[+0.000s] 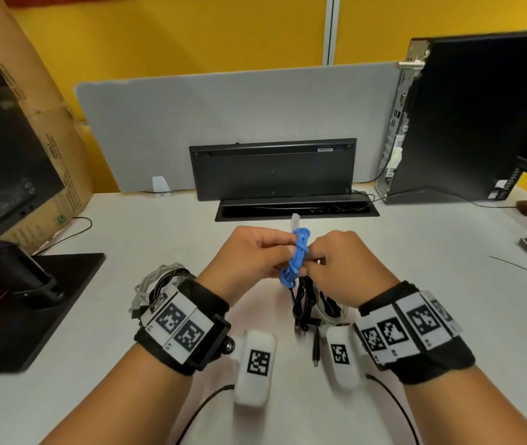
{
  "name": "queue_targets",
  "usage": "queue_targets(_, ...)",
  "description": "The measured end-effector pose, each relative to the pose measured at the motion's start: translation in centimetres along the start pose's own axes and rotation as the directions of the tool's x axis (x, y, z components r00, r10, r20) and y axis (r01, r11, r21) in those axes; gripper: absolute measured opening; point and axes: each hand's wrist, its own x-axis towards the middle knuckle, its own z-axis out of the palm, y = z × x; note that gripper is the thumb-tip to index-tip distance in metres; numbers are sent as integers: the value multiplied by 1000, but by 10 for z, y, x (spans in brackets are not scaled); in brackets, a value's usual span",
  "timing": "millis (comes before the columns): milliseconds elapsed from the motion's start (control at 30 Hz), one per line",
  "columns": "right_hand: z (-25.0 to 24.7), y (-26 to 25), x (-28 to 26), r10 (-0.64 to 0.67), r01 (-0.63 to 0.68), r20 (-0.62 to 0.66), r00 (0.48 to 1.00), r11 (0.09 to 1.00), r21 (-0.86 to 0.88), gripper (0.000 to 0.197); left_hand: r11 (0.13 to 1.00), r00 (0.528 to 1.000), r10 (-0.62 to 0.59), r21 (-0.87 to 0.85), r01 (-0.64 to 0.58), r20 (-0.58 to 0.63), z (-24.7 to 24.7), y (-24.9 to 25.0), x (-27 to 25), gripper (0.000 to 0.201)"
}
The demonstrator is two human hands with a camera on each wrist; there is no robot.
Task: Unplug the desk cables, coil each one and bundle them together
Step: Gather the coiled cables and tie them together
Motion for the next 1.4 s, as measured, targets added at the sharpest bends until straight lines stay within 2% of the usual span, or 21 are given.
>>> queue_targets(133,3,2,0,19,-19,-32,999,1000,21,30,998,996,26,58,-21,-81,4,-8,2,18)
queue_targets(300,4,6,0,-6,12,-70,998,996,88,21,995,989,58,92,-46,-133,8,-18,3,15)
queue_targets(433,5,7,-1,-22,32,-87,996,993,113,21,982,973,134,156,-105,-186,13,-24,4,14)
queue_targets(600,5,11,-1,-22,37,-103,994,987,155,21,963,957,203,219,-157,-206,14,-25,6,12)
queue_targets(767,7,15,0,11,19,-124,992,971,237,23,965,956,209,202,-168,-208,11,-27,5,16)
queue_targets(933,6,28,-1,140,-64,-177,974,924,378,10,960,941,210,240,-147,-264,6,-31,5,20)
queue_targets(1133,8,40,-3,268,-129,-168,949,812,570,16,916,933,274,360,-179,-233,3,-32,4,17)
queue_targets(1300,10,40,-2,297,-132,-128,946,714,687,19,888,924,326,399,-227,-198,3,-26,5,18)
queue_targets(1400,11,38,-2,286,-122,-109,952,681,722,13,903,936,311,360,-236,-166,4,-25,5,18)
